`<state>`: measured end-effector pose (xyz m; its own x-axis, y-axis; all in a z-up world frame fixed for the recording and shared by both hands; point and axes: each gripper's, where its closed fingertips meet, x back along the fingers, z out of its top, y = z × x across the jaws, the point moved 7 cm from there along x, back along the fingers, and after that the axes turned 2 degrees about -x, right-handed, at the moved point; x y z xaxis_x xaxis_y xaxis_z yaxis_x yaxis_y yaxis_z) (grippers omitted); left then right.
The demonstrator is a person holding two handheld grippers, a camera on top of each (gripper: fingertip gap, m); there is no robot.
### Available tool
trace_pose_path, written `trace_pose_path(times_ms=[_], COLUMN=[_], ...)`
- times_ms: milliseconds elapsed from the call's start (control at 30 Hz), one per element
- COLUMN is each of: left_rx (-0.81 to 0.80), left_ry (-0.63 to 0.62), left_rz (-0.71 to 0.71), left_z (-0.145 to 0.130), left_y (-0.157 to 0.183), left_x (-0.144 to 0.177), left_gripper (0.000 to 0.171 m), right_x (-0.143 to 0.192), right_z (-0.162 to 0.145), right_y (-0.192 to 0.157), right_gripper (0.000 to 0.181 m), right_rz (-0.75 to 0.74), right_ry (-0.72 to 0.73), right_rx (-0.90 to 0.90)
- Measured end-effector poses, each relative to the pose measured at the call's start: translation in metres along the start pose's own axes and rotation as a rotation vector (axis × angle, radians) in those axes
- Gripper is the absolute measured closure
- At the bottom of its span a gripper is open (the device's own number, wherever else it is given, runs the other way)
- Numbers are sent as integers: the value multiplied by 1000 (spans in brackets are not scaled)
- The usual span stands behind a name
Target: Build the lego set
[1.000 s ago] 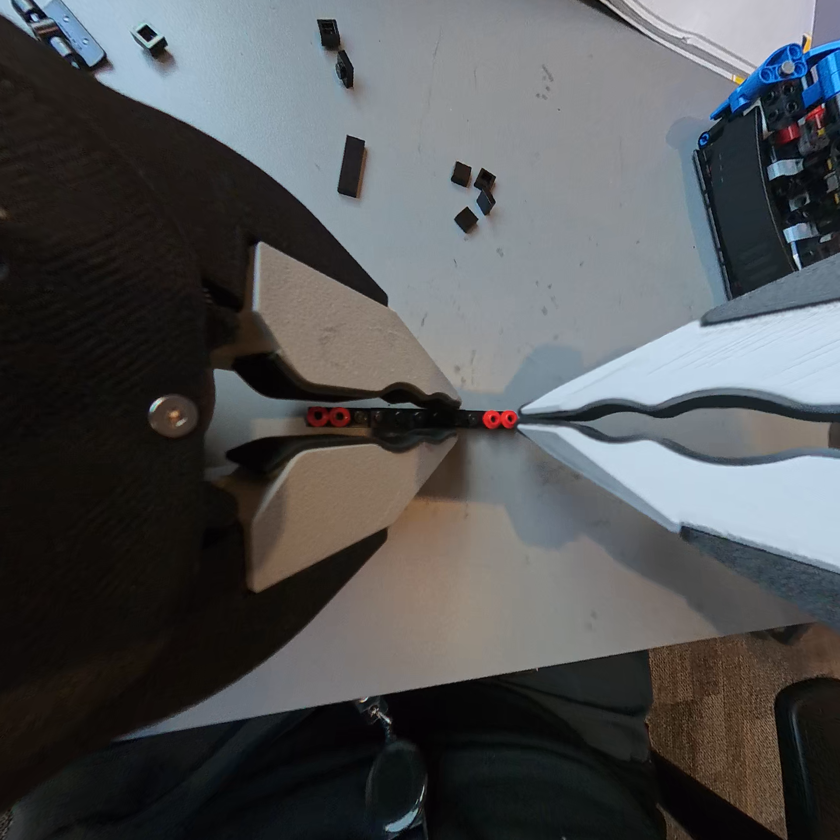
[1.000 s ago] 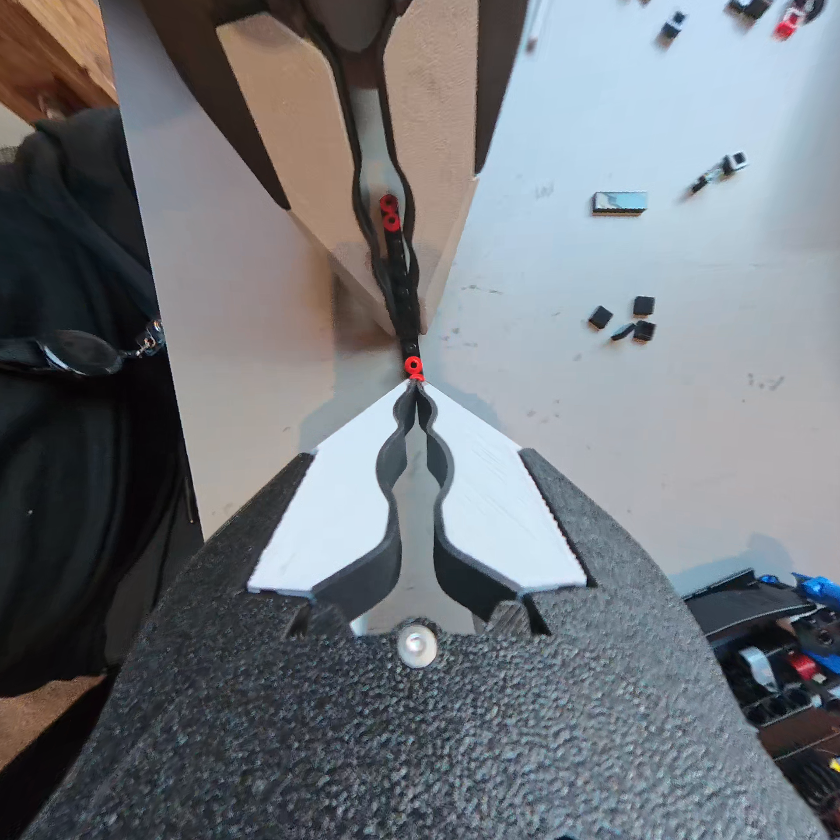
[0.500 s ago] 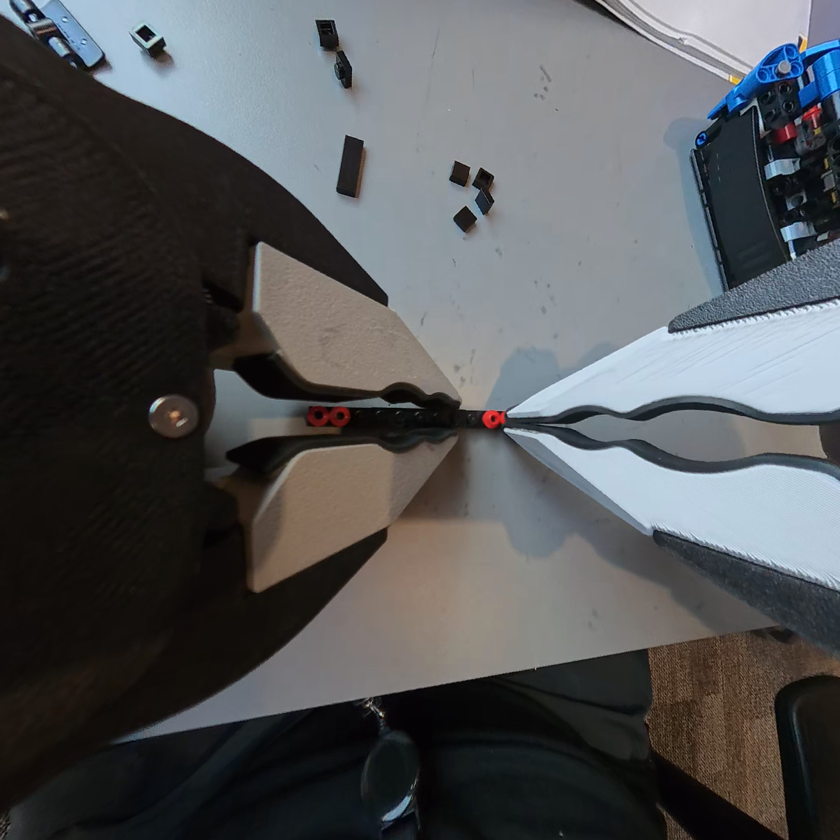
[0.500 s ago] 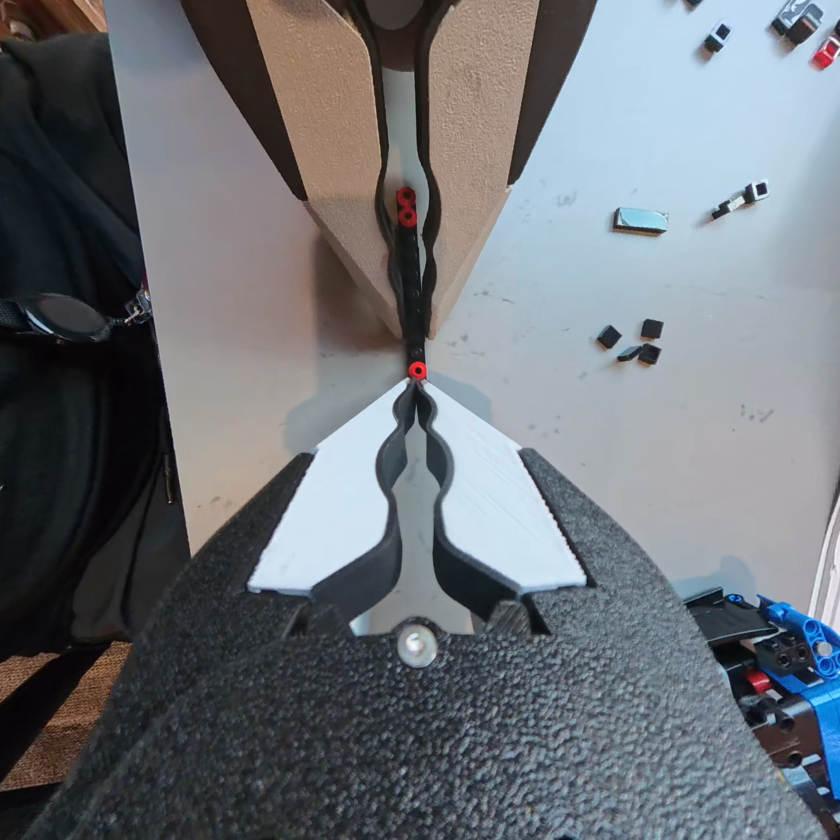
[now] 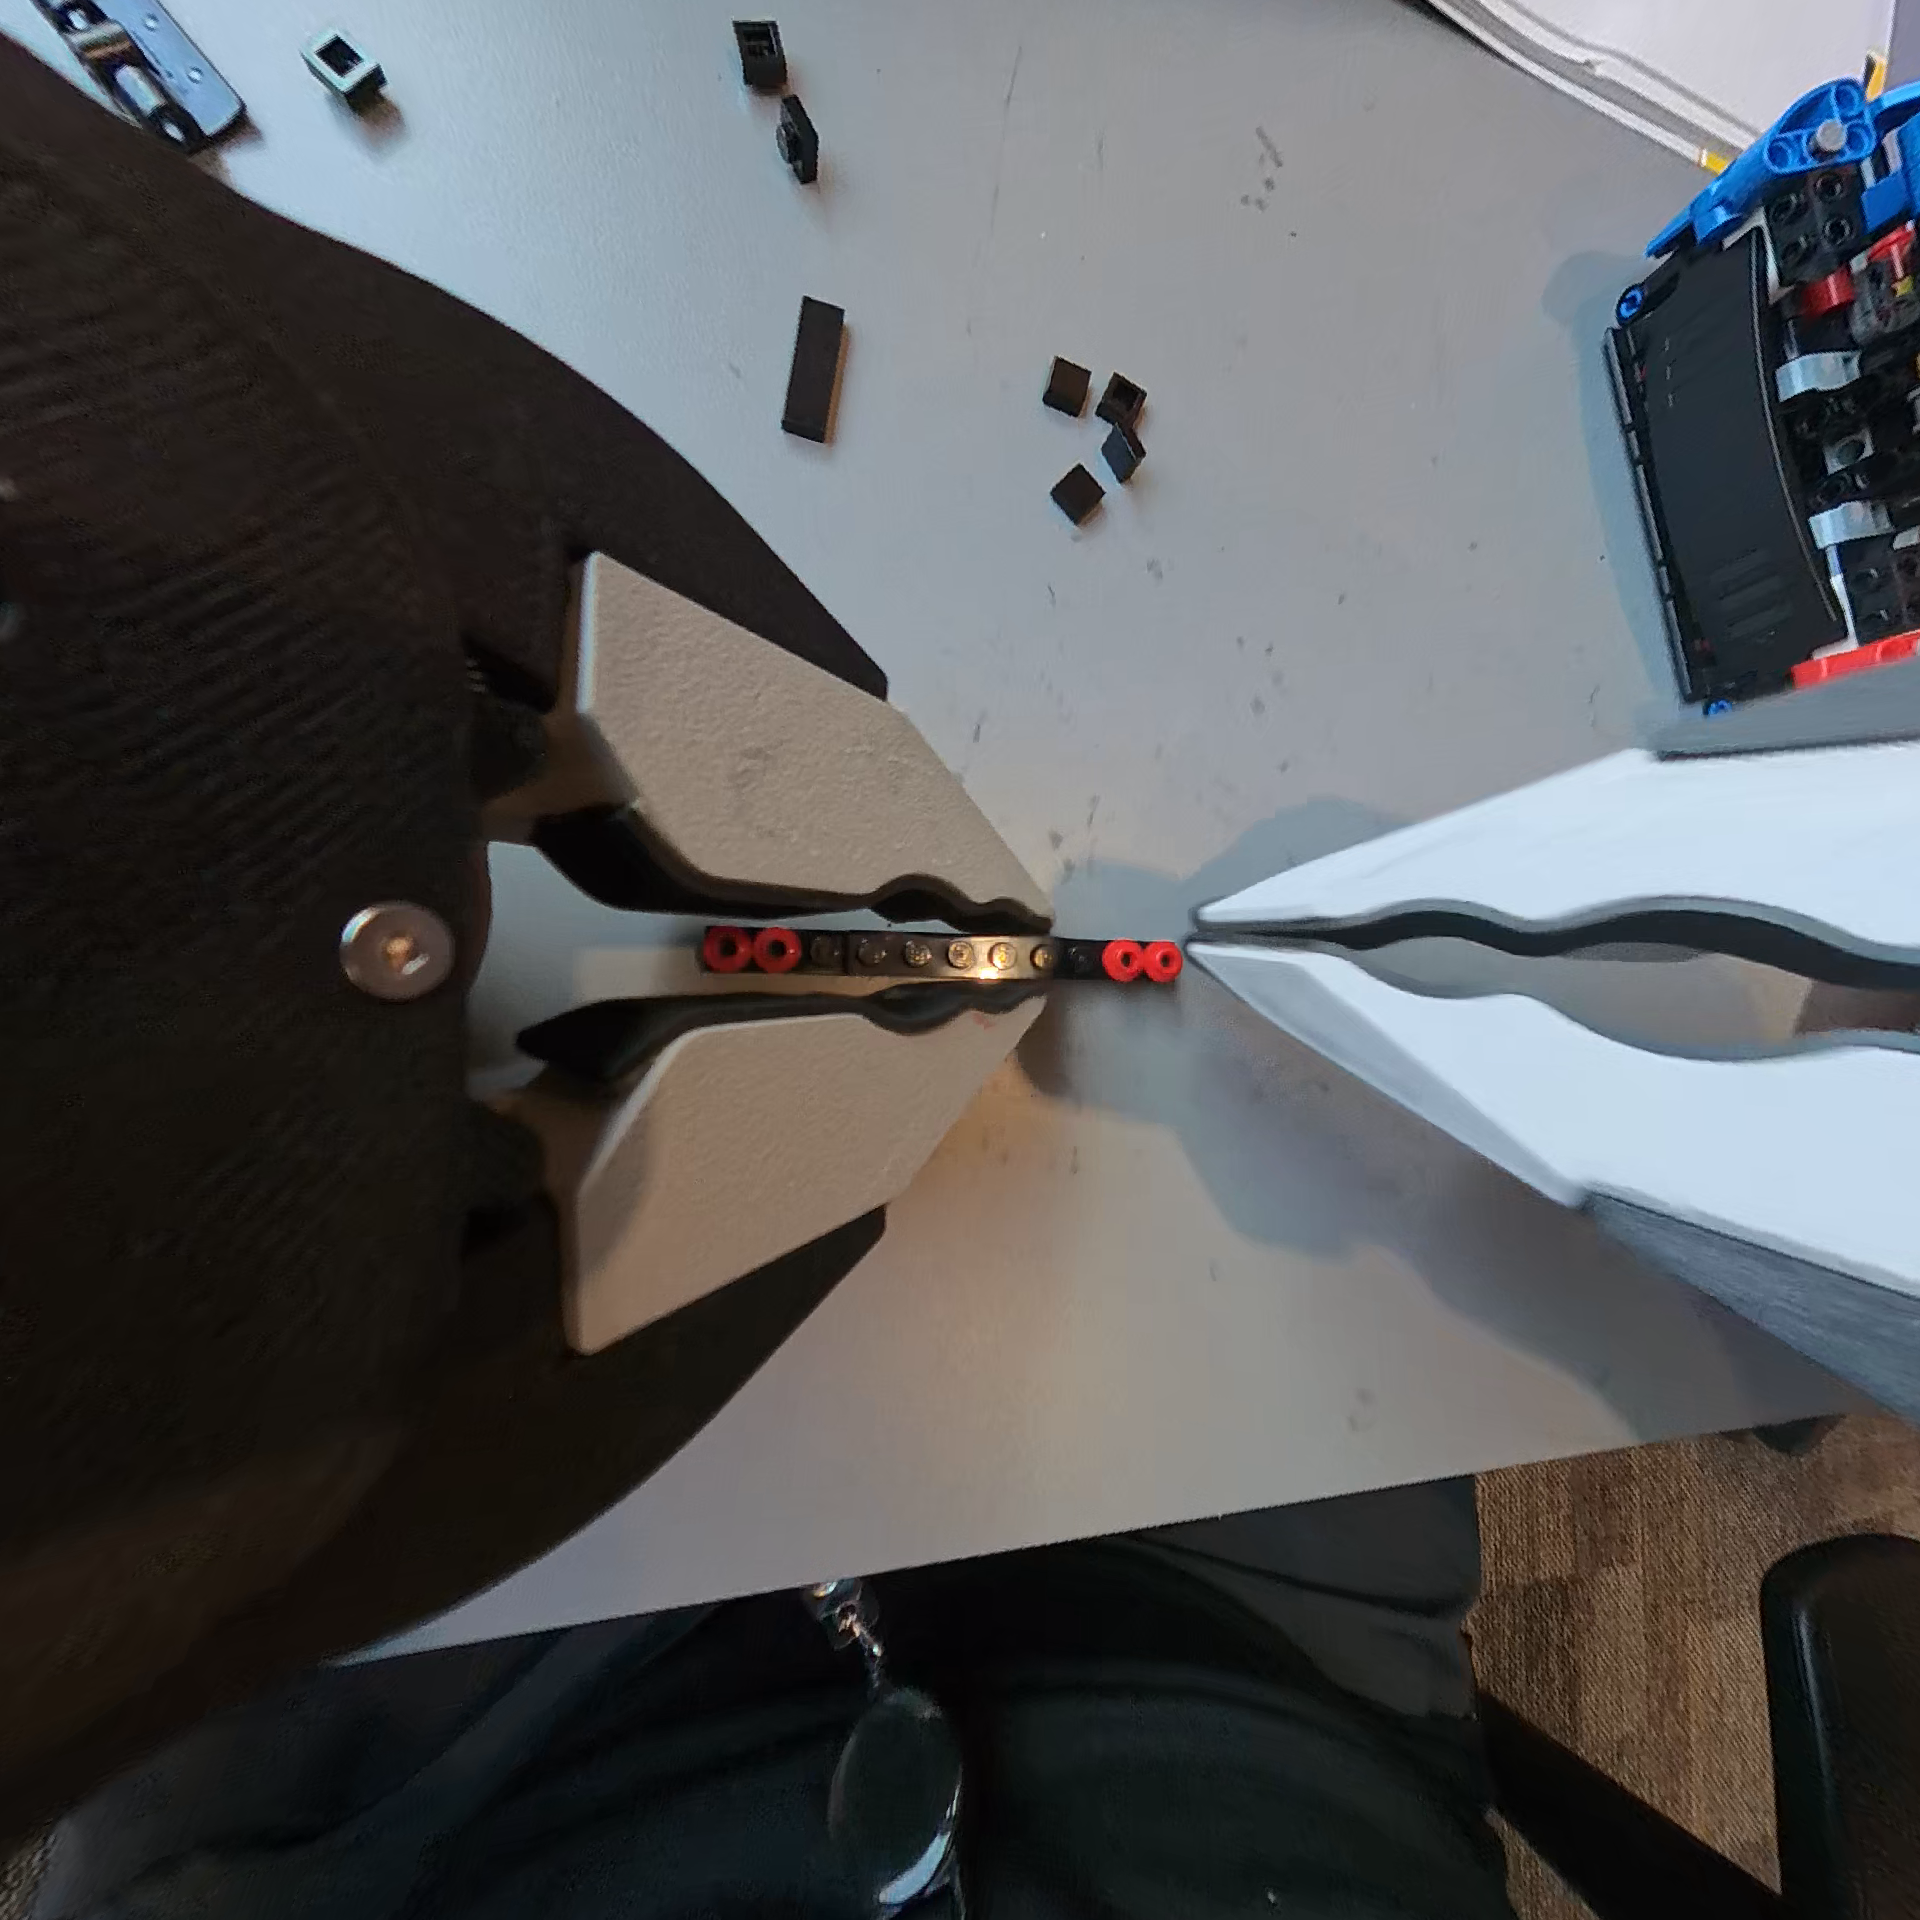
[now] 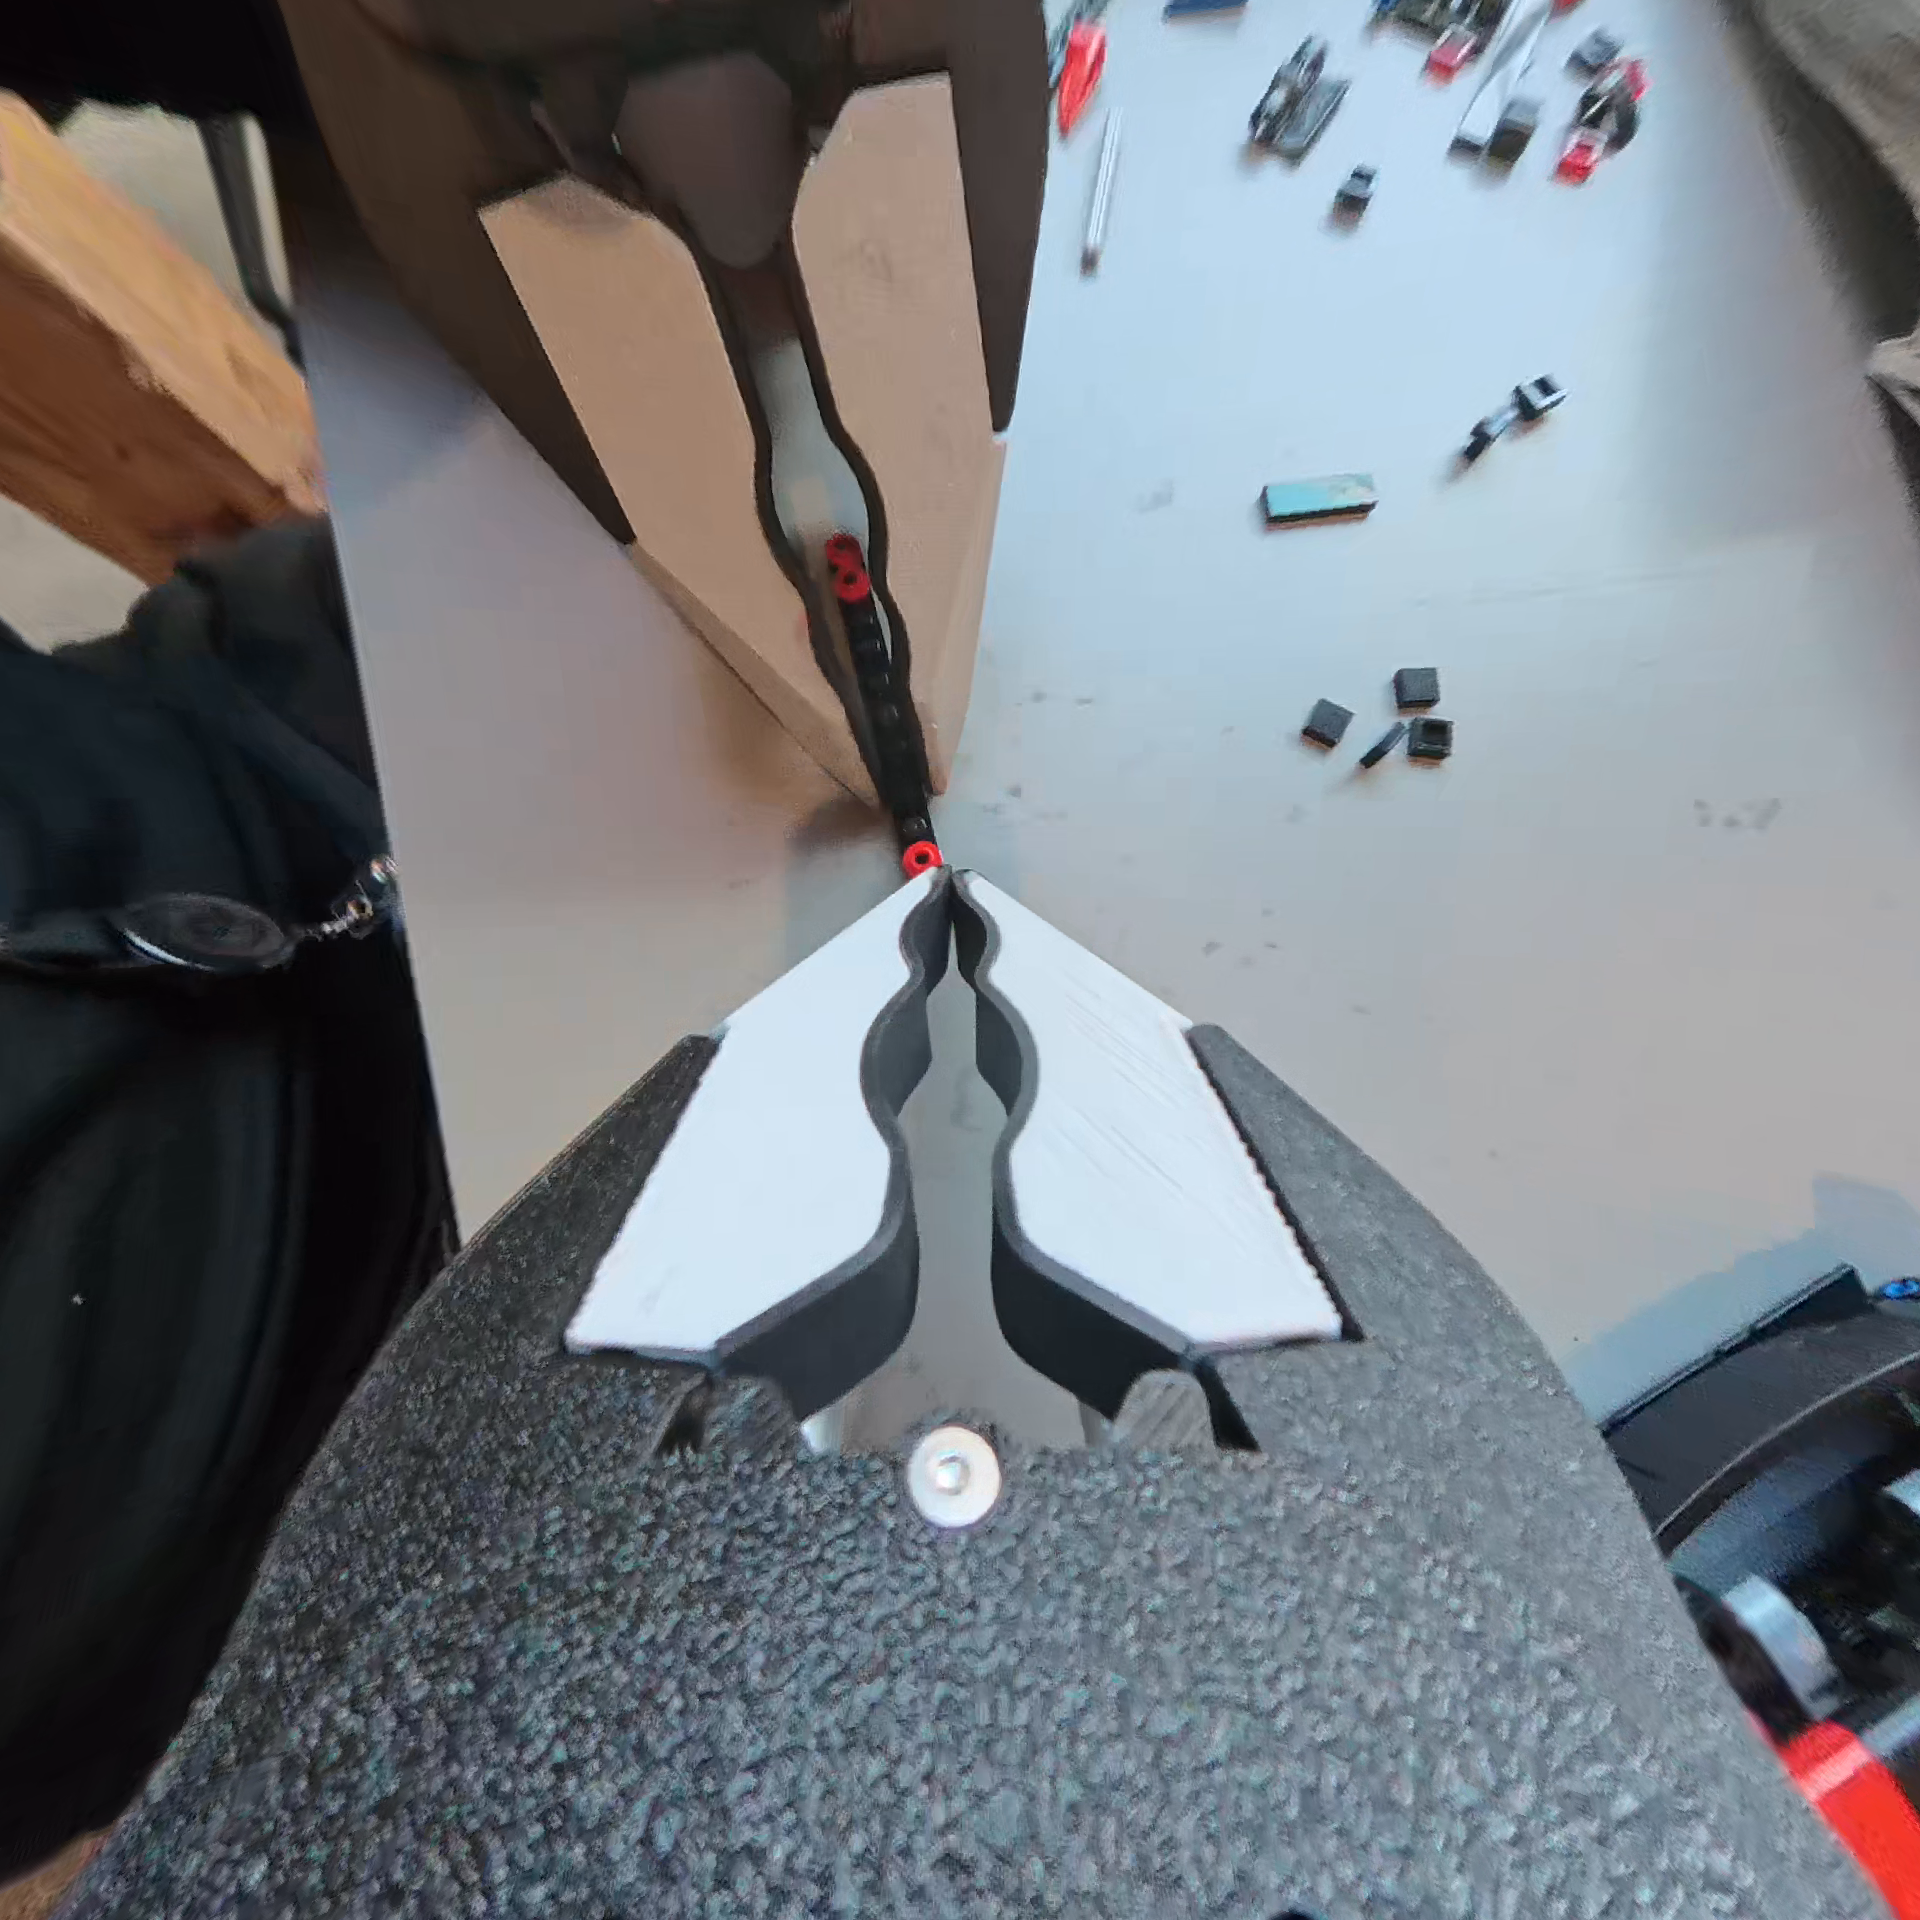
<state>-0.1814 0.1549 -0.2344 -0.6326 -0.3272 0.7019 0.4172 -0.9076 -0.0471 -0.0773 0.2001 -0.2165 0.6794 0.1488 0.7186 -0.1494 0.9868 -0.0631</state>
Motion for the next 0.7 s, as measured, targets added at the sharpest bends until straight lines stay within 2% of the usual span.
trace_pose_path(times_ms=[133,533,700], left_rx=[-23,-4,13], left_ry=[7,0,1], left_rz=[14,-8,-18], left_z=[-1,-2,-2], left_y=[0,0,0], left_x=[1,2,2], left_gripper=[167,166,166], right_x=[6,-6,-6], right_z=[-7,-7,-5], right_y=[-1,-6,-6], right_gripper=[181,181,181], right_rz=[-57,-82,-108], right_ry=[20,-30,-8], right_rx=[-40,122,149])
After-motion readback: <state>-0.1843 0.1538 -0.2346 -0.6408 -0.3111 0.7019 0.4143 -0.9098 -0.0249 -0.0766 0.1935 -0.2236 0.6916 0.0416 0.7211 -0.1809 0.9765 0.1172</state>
